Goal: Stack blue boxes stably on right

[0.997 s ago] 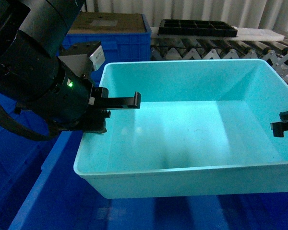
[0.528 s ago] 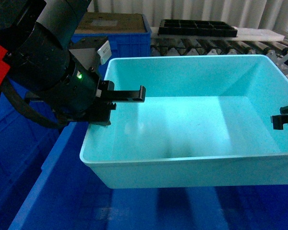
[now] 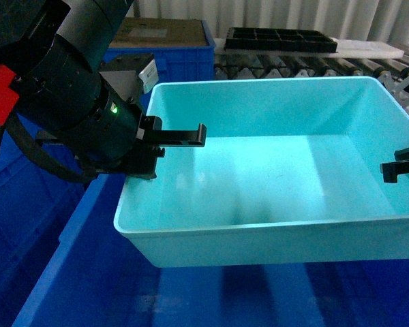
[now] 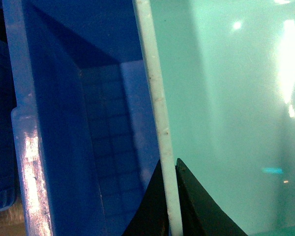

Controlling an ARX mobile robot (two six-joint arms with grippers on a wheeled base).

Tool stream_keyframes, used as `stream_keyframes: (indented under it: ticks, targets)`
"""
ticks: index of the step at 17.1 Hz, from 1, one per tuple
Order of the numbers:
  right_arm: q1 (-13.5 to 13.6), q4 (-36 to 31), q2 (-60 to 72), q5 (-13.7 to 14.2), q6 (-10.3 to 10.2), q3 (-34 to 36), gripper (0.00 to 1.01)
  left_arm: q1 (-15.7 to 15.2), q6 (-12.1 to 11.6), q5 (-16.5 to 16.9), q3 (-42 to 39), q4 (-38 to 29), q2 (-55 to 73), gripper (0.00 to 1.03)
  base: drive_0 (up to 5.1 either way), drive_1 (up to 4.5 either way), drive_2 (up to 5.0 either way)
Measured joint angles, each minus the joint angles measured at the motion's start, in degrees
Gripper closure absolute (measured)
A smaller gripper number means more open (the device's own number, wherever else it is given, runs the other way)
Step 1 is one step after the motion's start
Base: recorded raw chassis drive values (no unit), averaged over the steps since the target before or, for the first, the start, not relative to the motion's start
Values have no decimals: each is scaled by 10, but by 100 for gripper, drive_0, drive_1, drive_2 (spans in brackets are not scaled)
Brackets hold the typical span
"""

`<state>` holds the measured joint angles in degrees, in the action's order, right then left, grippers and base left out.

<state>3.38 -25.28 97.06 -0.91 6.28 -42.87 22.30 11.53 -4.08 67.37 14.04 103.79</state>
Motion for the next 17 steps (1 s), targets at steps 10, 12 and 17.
stream_keyframes:
  ticks: [10, 12, 17]
  targets:
    - [0, 0, 3, 33, 75, 0, 31, 5, -30, 12, 8, -3, 0, 41, 0, 0, 0]
    - [0, 0, 3, 33, 77, 0, 7, 5, -30, 11, 8, -3, 0, 18, 0, 0, 0]
    - [-8, -8, -18, 10, 75, -56, 3, -35, -25, 34, 22, -8, -58, 5, 0, 0, 0]
